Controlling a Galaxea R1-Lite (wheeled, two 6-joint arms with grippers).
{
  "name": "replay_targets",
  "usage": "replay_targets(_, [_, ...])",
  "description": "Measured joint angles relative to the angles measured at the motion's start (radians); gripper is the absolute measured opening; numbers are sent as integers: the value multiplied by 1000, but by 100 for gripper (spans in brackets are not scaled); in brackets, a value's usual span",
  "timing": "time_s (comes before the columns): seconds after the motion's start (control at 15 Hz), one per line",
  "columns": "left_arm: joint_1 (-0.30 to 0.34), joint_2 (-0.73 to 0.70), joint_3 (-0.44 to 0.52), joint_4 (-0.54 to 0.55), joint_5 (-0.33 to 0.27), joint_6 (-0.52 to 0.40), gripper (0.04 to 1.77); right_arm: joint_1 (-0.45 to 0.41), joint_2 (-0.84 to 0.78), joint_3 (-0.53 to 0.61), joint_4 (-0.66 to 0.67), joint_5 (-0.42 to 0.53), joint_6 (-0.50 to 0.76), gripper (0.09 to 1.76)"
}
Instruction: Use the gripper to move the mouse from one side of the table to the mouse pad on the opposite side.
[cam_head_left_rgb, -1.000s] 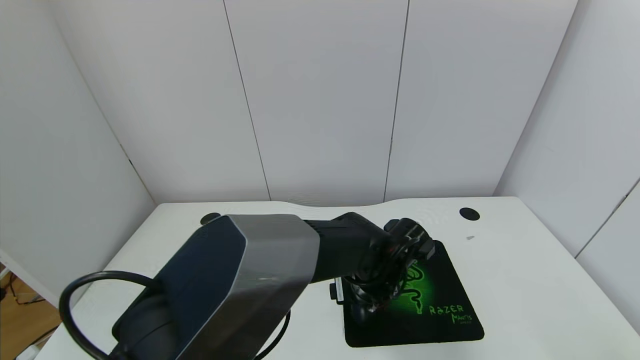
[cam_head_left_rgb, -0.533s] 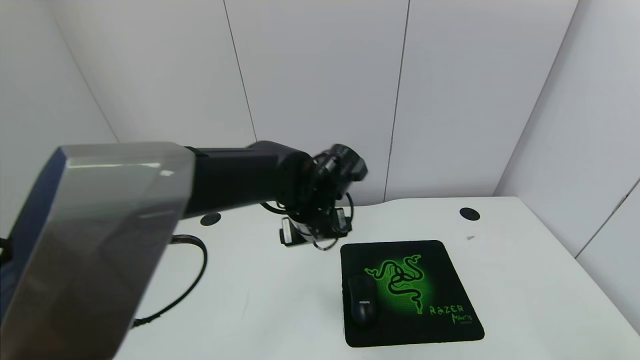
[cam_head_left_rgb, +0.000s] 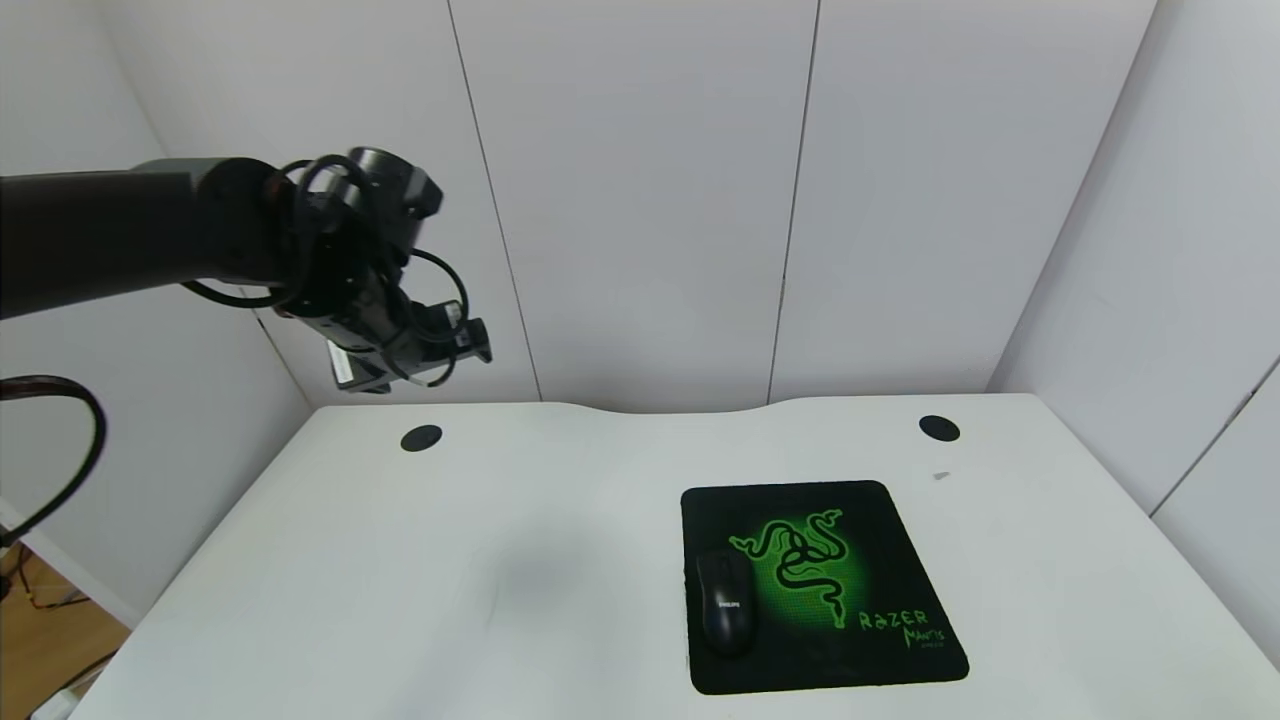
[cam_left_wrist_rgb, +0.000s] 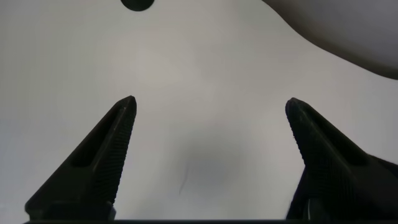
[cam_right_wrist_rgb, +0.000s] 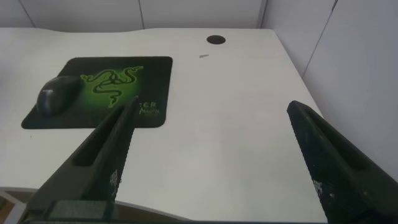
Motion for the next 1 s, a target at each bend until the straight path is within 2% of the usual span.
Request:
replay_targets(0.2, [117,-113,168,-153,-71,137,171,0,0,0,0,0,0,171])
replay_targets(0.47, [260,-310,469,-426,-243,336,171,0,0,0,0,0,0,171])
replay_targets(0.6, [323,-428,583,-478,-314,398,171,0,0,0,0,0,0,171])
replay_targets(0.8, [395,-604,711,-496,-390,466,172,0,0,0,0,0,0,171])
replay_targets(1.0, [437,-784,817,-494,-453,509,172,0,0,0,0,0,0,171])
